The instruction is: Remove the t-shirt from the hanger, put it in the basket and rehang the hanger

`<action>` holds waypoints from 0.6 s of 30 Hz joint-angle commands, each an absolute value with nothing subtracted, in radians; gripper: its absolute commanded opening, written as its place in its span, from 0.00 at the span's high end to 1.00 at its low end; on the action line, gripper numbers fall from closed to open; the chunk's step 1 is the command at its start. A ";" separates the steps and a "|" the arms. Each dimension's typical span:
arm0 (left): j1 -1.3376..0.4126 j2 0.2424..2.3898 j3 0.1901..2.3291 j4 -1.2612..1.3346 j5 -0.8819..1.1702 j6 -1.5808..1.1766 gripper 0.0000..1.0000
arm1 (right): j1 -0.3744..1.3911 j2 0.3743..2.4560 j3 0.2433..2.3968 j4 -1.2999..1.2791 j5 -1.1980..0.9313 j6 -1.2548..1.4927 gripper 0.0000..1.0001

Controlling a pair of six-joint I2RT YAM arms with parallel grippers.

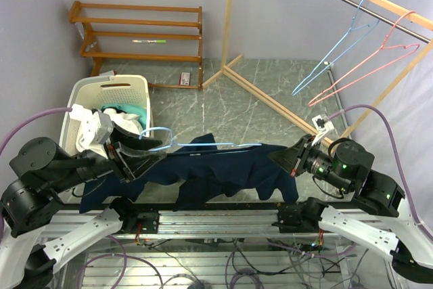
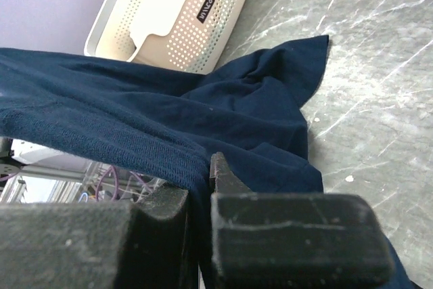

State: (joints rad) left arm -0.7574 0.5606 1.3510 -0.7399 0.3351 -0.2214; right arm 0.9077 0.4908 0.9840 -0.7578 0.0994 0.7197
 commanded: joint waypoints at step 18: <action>-0.756 0.471 1.449 -0.726 0.246 -0.205 0.93 | 0.878 0.469 0.943 -0.908 0.239 0.638 1.00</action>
